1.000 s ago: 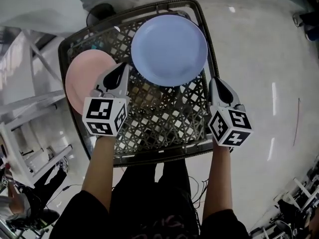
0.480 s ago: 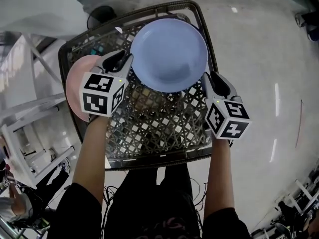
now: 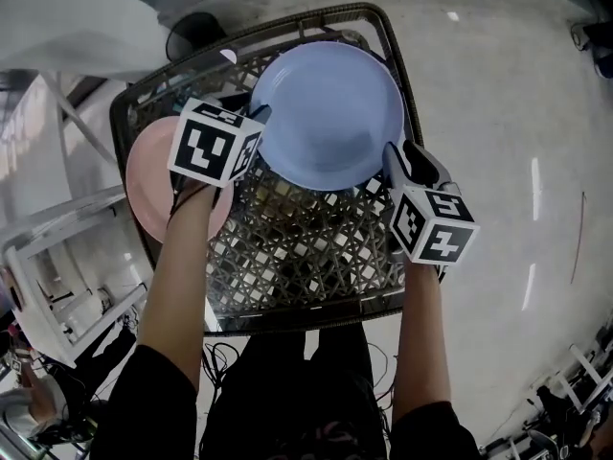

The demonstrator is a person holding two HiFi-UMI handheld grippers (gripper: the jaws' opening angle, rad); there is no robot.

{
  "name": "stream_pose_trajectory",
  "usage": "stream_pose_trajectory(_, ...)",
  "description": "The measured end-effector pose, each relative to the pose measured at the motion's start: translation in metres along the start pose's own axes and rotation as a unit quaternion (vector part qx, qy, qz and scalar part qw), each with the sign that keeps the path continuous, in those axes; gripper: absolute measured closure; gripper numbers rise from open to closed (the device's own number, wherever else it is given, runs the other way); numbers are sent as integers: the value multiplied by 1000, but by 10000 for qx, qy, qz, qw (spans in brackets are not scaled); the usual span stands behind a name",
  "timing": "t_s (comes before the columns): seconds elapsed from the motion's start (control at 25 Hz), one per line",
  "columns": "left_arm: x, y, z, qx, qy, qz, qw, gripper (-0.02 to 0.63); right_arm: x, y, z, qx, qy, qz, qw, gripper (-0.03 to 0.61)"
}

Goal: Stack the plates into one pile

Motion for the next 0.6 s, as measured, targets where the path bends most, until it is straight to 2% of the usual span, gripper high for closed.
stream_pose_trajectory(0.24,8,1,-2,-17,165,-48,9999,554,5,6,3,-19,38,-55,10000,469)
stream_pose_trajectory(0.44,8,-3,2,-3,167,-14,9999,563,4,2,7,-12,14,-42,10000,479)
stream_pose_trajectory(0.6,3,-4,-5,-129,331,-5,9994,566,4,1,0,-156,112,-39,9998,482)
Point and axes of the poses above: the fingertips, and each gripper's own axes: z forward along the fingers, x to its left, y out of its top, the point moved 3 cm from there along -z, backward along the fingers, and after that the axes turned 9 degrees about -y, right-handed, at the moved point
